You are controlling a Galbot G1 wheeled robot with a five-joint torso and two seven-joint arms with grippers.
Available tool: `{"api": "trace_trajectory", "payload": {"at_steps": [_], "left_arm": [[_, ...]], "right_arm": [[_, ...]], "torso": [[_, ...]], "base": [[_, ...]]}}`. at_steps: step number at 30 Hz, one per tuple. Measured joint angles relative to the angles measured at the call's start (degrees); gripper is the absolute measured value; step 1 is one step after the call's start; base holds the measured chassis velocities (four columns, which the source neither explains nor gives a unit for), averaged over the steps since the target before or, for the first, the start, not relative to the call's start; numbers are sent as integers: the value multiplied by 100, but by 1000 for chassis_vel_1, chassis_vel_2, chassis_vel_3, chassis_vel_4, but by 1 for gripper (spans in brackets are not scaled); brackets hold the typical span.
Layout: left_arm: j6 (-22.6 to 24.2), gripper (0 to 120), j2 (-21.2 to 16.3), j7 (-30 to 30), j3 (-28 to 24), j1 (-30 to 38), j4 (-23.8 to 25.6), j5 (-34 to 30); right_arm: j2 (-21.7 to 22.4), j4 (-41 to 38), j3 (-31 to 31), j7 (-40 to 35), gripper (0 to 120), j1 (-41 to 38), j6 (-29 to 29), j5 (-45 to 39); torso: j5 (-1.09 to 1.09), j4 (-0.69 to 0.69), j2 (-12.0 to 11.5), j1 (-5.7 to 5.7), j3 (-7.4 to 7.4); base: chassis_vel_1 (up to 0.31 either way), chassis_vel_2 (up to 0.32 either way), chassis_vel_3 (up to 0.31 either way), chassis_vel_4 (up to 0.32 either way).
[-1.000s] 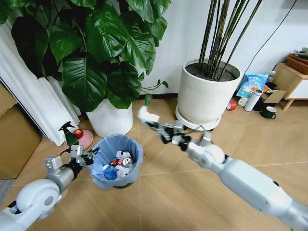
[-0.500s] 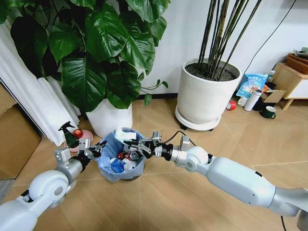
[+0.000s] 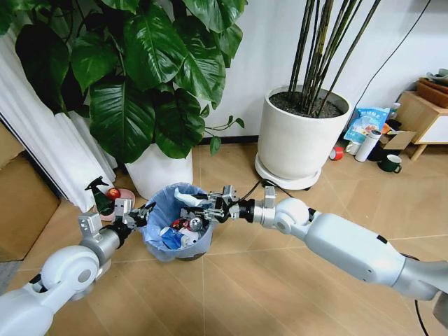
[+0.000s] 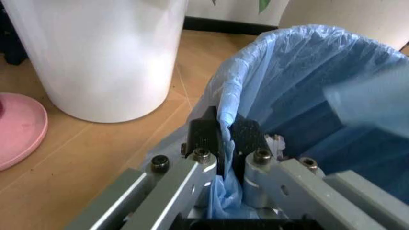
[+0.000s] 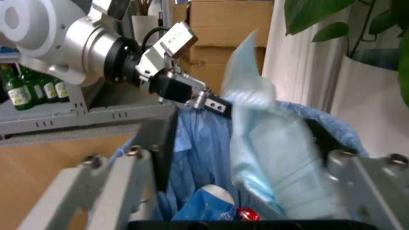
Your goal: Pick up the trash bin and place the garbage on the floor into it.
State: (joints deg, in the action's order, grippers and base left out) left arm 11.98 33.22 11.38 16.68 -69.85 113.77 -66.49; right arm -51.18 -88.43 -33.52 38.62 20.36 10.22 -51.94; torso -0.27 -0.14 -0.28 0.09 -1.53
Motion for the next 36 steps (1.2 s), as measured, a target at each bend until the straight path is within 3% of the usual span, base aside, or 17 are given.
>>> {"api": "trace_trajectory", "payload": {"at_steps": [8,11,14,36], "left_arm": [[19,0,-4,52,0,30,16,-30],[29,0,7,90,-11,70,16,-60],[31,0,23,92,-11,86,24,-85],[35,0,39,91,-19,56,46,-105]], "right_arm": [[71,-55,86,139,79,41,-24,30],[101,-22,147,194,94,40,-8,206],[125,22,156,202,99,59,1,311],[149,372,478,150,100,244,124,618]], "torso": [[0,-1,0,0,0],[0,0,0,0,0],[0,0,0,0,0],[0,1,0,0,0]], "base": [[0,0,0,0],[0,0,0,0],[0,0,0,0],[0,0,0,0]]}}
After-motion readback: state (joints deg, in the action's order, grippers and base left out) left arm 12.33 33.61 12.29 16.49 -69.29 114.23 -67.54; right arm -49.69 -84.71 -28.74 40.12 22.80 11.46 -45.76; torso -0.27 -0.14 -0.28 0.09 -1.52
